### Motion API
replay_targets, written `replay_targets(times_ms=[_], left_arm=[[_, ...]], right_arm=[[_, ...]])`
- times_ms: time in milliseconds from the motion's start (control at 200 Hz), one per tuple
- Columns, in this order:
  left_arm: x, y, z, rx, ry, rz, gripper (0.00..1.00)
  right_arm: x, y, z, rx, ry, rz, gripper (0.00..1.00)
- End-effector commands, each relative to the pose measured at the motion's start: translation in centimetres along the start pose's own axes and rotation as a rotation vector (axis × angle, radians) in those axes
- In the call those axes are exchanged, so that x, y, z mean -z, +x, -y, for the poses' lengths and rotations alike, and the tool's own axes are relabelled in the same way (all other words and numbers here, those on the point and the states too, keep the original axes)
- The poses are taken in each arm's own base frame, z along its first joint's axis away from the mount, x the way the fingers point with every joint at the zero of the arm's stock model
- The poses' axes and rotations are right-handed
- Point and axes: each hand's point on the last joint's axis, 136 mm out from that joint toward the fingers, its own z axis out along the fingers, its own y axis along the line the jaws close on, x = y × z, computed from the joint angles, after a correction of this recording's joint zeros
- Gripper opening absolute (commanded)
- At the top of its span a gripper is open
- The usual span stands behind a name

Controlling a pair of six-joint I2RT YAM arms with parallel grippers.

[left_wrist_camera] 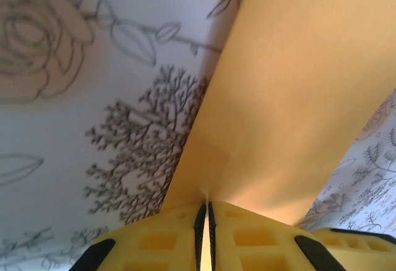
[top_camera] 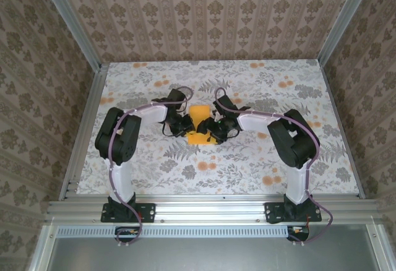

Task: Fold a paper plane with a square sheet of paper (pick it up from the middle)
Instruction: Third fold the triangle at the center of the table.

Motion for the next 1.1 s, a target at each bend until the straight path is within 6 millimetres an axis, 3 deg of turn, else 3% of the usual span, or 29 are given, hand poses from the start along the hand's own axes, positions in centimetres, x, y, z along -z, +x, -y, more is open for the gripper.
replay_targets(times_ms=[0,190,285,395,535,810,1095], left_arm=[[-0.4,2.7,-3.1,0.084,-0.113,-0.058,0.15],[0.0,3.0,-3.1,0.106,-0.101,-0.042,0.15],[0.8,2.4,-1.0,0.074,-0.014,-0.02,0.18],[3.2,0.9,2.0,-0.013,0.07,0.059,0.26],[4.9,-1.1,2.9,-0.106,0.045,0.145,0.33],[2.0,-3.5,1.7,-0.125,-0.022,0.121,0.28],[0.0,-3.6,-1.0,-0.024,-0.065,0.075,0.24]], right_arm=[[0.1,0.6,-0.6,0.044,-0.028,-0.019,0.62],[1.3,0.7,0.9,0.076,0.056,0.024,0.62],[2.3,0.3,2.3,0.108,0.145,0.07,0.63],[3.5,0.1,3.0,0.141,0.194,0.116,0.65],[4.3,-0.1,3.0,0.157,0.199,0.152,0.67],[4.0,-0.1,2.6,0.152,0.18,0.153,0.67],[2.7,0.9,1.6,0.114,0.103,0.071,0.68]])
